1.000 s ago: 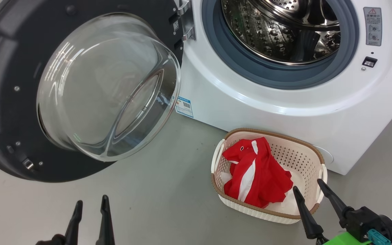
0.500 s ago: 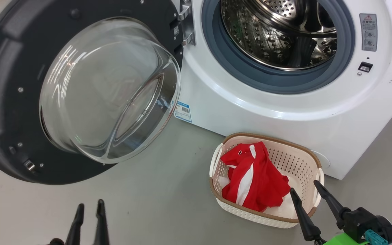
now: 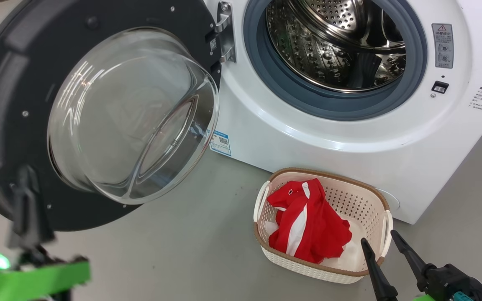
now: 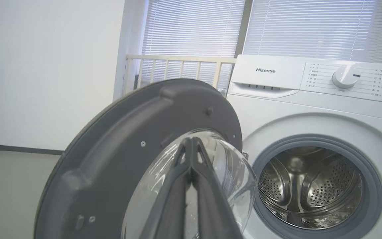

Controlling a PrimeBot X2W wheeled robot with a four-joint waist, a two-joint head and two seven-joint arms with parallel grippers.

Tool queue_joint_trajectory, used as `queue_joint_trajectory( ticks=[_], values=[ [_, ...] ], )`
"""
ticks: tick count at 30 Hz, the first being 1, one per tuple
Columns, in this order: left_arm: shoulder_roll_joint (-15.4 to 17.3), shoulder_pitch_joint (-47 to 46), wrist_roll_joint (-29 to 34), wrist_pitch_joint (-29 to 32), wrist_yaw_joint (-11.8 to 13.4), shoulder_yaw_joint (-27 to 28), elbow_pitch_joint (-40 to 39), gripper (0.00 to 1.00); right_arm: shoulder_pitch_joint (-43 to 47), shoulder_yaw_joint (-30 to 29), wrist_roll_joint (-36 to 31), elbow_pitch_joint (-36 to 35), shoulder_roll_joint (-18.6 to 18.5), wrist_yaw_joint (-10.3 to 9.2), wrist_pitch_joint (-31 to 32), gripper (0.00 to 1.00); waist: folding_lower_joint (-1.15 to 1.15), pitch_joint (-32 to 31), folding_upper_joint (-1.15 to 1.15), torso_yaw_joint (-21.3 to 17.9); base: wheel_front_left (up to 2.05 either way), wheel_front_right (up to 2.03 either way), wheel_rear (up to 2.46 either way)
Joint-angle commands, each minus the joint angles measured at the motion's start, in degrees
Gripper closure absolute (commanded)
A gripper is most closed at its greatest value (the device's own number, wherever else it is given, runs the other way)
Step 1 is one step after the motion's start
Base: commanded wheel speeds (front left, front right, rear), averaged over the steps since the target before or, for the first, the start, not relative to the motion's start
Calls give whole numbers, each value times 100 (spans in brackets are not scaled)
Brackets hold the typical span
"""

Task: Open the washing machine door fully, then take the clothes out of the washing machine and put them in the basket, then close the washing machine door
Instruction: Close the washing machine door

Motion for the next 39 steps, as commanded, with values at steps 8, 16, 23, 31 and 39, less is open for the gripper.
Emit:
queue_joint_trajectory(
  ticks=[8,16,23,31,39],
  values=[
    [94,-1366,179,-45,-444,1160,-350,100,31,-42,-111,-219,-18,42,-37,0,0,67,0,-11,0,0,0],
    [995,-2495,-827,-45,-512,1650,604,100,74,-202,-150,-292,-14,42,-37,0,0,149,0,-15,0,0,0],
    [1773,-3373,-2262,423,-514,1791,2549,100,30,-267,-169,-325,-14,42,-37,0,0,277,0,-57,0,0,0],
    [2278,-3972,-3158,1624,-514,1865,4243,100,-45,-293,-180,-336,-23,42,-37,0,0,391,0,-120,0,0,0],
    [2588,-4026,-3661,3081,-515,1558,5136,100,-61,-324,-180,-348,-25,42,-37,0,0,450,0,-180,0,0,0]
  ],
)
